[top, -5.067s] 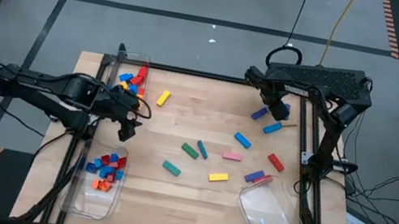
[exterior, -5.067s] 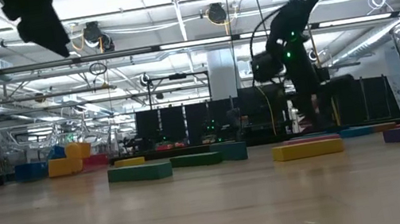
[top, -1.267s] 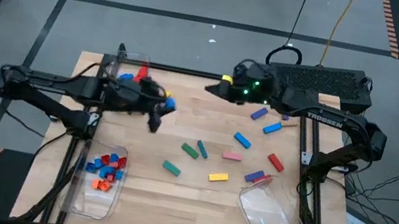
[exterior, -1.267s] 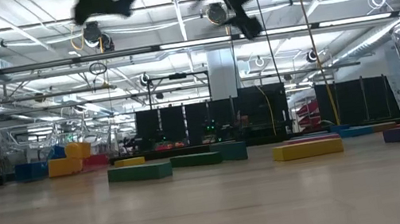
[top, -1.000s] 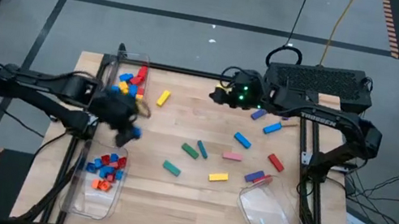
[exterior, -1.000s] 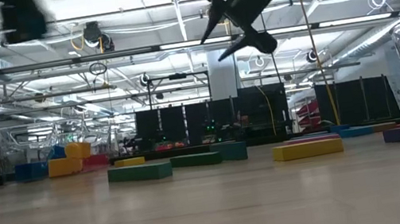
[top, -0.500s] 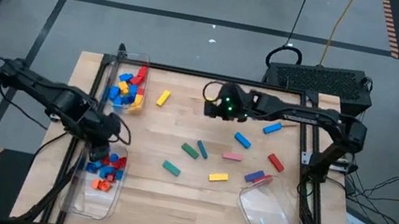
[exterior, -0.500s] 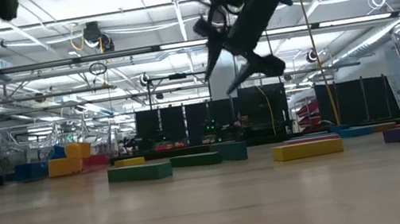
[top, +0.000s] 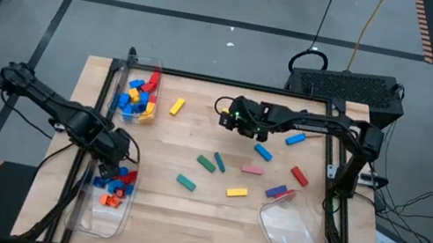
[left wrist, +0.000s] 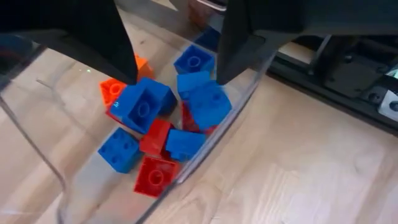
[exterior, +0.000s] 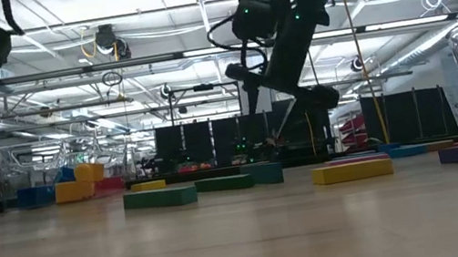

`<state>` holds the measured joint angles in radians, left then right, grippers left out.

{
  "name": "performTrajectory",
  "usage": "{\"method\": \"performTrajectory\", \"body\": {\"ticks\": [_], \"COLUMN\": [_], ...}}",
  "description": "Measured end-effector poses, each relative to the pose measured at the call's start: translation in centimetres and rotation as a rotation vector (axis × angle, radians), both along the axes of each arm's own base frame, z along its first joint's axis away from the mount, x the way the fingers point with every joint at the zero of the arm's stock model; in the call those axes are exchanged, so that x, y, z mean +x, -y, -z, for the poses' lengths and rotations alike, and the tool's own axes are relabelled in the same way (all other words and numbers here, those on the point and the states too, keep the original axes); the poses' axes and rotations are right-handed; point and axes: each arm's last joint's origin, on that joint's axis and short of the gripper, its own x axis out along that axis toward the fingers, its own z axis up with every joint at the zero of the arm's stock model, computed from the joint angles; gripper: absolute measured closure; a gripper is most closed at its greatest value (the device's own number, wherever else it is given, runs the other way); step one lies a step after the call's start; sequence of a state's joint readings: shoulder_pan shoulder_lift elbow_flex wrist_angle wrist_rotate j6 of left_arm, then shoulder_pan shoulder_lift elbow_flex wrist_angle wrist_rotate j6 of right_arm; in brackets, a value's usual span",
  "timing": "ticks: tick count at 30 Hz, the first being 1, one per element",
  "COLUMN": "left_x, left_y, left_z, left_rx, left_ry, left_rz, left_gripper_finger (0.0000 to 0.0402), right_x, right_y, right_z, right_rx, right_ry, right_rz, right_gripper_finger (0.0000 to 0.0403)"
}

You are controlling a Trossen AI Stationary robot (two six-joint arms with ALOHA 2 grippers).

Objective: Sort blocks by size
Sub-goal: Put the blue four stud game piece into the bottom left transparent bin

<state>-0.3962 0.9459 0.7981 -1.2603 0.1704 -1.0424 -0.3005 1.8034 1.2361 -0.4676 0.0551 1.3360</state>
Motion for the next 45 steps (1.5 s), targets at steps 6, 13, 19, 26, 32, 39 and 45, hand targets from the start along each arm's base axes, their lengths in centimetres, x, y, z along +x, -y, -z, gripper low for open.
{"method": "performTrajectory", "body": {"ticks": [6,13,19,26,32,39,45], "left_x": [-0.2,0.0,-0.1,-0.5,-0.5,-0.4,-0.2], "left_y": [-0.1,-0.1,-0.5,-1.2,-1.3,-1.4,-1.4], "left_z": [0.5,-0.3,-2.4,-4.1,-4.3,-4.3,-4.4], "left_rx": [0.014,0.026,0.107,0.249,0.290,0.289,0.327], "left_ry": [-0.021,0.025,0.139,0.263,0.286,0.287,0.317], "left_rz": [-0.005,0.035,0.051,0.067,0.096,0.018,-0.030], "left_gripper_finger": [0.0128,0.0122,0.0122,0.0121,0.0121,0.0121,0.0121], "right_x": [-0.8,-2.0,-3.6,-8.3,-11.0,-13.2,-14.0], "right_y": [0.9,2.6,5.0,7.9,9.6,10.6,11.8], "right_z": [0.1,0.1,0.2,0.8,0.9,1.0,2.0], "right_rx": [-0.014,-0.022,-0.021,0.009,0.052,0.089,0.123], "right_ry": [-0.049,-0.062,-0.054,-0.290,-0.380,-0.491,-0.539], "right_rz": [0.135,0.419,0.705,0.988,1.135,1.199,1.169], "right_gripper_finger": [0.0181,0.0181,0.0181,0.0181,0.0181,0.0181,0.0181]}}
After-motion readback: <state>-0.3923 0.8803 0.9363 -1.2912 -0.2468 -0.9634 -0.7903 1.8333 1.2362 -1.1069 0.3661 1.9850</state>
